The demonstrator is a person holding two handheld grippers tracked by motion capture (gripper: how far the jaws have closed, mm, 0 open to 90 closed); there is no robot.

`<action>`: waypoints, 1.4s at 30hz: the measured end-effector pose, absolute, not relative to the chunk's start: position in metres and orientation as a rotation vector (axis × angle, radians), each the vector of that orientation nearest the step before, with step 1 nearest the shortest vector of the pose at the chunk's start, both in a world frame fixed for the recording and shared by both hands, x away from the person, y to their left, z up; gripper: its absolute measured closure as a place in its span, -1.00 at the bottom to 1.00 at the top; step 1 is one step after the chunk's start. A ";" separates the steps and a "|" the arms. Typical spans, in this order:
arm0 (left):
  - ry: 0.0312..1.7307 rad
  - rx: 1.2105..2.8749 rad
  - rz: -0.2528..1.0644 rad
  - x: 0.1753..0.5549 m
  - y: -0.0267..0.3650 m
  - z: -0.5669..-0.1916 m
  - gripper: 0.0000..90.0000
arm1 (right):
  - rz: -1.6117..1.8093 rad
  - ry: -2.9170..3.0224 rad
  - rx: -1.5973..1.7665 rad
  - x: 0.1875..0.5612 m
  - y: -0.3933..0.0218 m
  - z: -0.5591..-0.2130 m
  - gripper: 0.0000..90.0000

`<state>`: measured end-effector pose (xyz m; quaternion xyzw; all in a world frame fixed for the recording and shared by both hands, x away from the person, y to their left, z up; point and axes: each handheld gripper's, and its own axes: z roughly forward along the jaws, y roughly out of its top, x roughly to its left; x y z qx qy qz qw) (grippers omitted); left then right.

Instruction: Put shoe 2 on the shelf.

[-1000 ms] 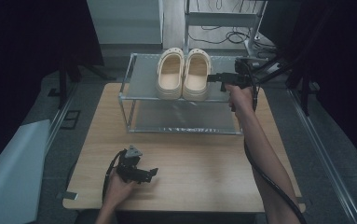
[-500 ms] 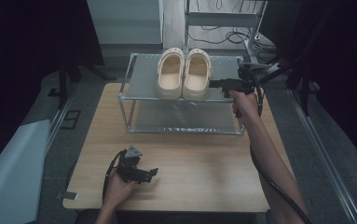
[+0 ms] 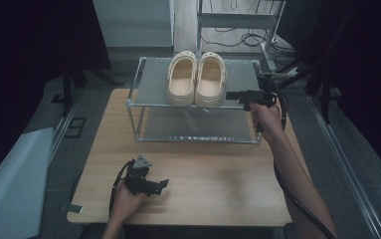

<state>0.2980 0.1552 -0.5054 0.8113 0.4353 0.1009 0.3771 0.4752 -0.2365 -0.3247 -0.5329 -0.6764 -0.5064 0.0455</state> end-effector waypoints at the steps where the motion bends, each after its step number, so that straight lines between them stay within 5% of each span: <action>1: 1.115 2.073 0.257 0.298 0.155 -0.505 -1.00 | -1.546 -2.069 -1.622 0.474 -0.237 -0.325 -0.74; 18: 1.116 2.069 0.258 0.297 0.155 -0.505 -1.00 | -1.520 -2.183 -1.529 0.445 -0.240 -0.324 -0.99; 42: 1.109 2.071 0.265 0.297 0.155 -0.505 -1.00 | -1.487 -2.346 -1.434 0.396 -0.253 -0.343 -1.00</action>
